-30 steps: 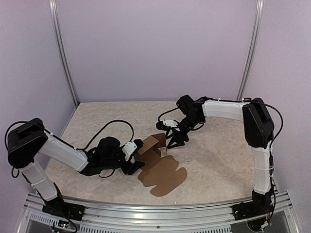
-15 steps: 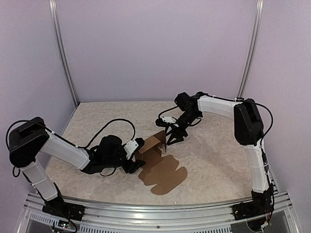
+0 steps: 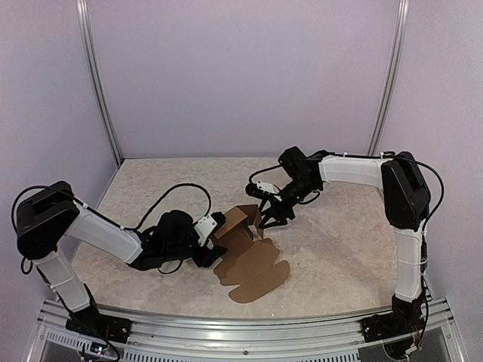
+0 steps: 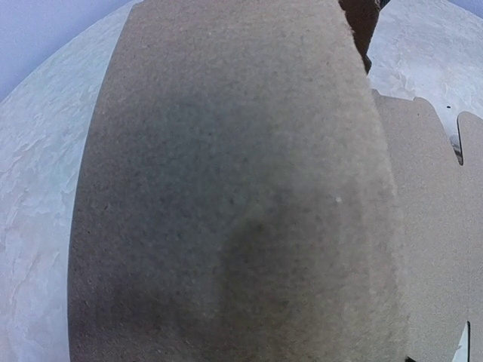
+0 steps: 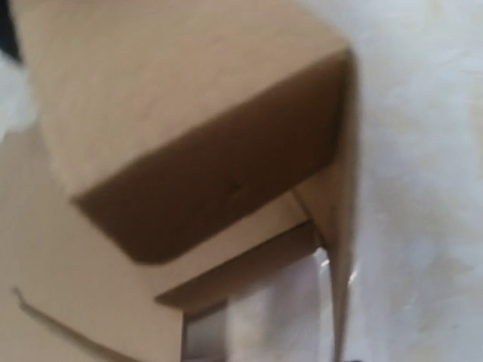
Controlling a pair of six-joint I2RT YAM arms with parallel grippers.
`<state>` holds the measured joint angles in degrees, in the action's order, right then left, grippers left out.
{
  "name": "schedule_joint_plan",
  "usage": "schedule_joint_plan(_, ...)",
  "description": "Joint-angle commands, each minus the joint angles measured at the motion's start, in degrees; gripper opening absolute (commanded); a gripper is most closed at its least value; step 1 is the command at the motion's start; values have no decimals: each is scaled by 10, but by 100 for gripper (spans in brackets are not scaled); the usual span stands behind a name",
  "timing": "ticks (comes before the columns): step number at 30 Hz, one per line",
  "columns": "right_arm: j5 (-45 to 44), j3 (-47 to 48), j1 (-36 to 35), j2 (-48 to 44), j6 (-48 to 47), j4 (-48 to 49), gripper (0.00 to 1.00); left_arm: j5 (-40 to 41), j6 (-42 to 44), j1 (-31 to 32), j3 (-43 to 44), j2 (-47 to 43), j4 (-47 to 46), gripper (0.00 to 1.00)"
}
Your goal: Fold the paper box
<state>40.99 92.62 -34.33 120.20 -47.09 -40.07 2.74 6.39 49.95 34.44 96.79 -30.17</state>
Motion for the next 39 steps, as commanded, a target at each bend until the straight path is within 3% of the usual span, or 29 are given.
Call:
schedule_joint_plan(1, 43, 6, -28, -2, 122, 47, 55, 27, 2, 1, 12, 16, -2, 66)
schedule_joint_plan(12, 66, 0, -9, 9, 128, 23, 53, 38, -14, 1, 26, 16, 13, 67)
schedule_joint_plan(29, -57, -227, -27, -101, 318, 426, 50, 22, -42, 15, 80, 37, 51, 66)
schedule_joint_plan(39, -184, -260, -27, -126, 300, 471, 45, 6, -38, 13, 110, 63, 83, 66)
